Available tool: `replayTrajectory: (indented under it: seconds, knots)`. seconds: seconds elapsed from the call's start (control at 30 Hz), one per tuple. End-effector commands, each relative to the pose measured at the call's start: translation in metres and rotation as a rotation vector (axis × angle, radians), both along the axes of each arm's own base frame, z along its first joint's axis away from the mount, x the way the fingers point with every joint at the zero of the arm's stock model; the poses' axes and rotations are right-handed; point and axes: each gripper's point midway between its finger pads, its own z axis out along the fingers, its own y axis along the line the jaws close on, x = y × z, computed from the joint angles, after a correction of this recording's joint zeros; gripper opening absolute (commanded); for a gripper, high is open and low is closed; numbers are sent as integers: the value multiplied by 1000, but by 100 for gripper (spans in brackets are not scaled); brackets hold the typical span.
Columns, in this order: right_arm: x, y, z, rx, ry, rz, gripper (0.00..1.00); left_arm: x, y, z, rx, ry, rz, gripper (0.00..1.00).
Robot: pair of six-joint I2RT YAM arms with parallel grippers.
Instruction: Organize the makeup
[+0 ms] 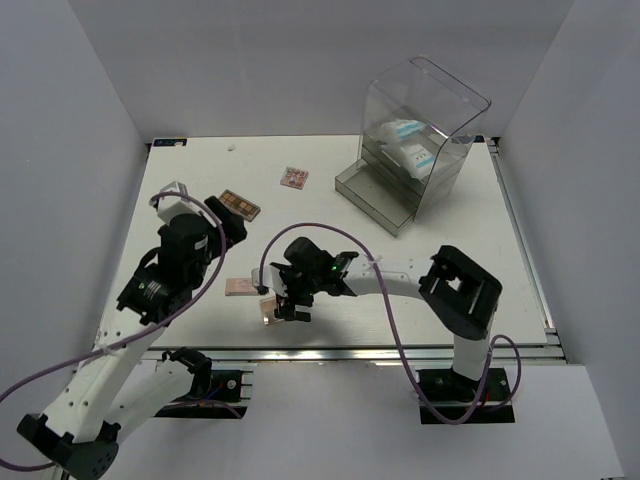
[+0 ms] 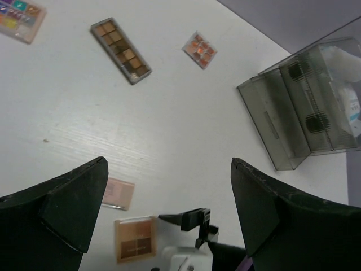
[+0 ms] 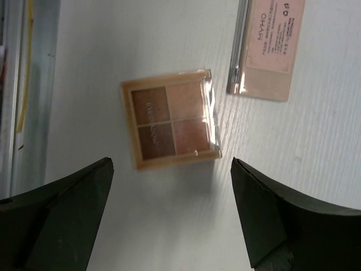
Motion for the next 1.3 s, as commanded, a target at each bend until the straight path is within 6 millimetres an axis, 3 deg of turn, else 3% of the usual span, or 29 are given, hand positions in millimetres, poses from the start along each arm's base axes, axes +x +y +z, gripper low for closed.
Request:
replayTrajectory:
  seconds: [0.0, 0.2, 0.47, 0.83, 0.93, 1.1, 1.27]
  knots:
    - [13, 25, 10, 46, -40, -23, 89, -27, 28, -22, 36, 78, 84, 98]
    - [5, 36, -2, 17, 3, 32, 89, -42, 40, -28, 41, 89, 110, 98]
    - [-3, 47, -17, -12, 26, 52, 89, -44, 40, -32, 59, 104, 99, 98]
    - [-6, 32, -46, -107, 54, 52, 87, -38, 27, -53, 69, 149, 49, 98]
    - [-9, 21, -49, -131, 96, 57, 74, -38, 22, -65, 43, 175, 45, 98]
    - [-11, -9, -52, -159, 125, 53, 40, -38, 20, -83, -7, 215, 87, 98]
    - [-4, -29, -27, -127, 96, 35, 8, -35, 9, -104, -101, 270, 110, 98]
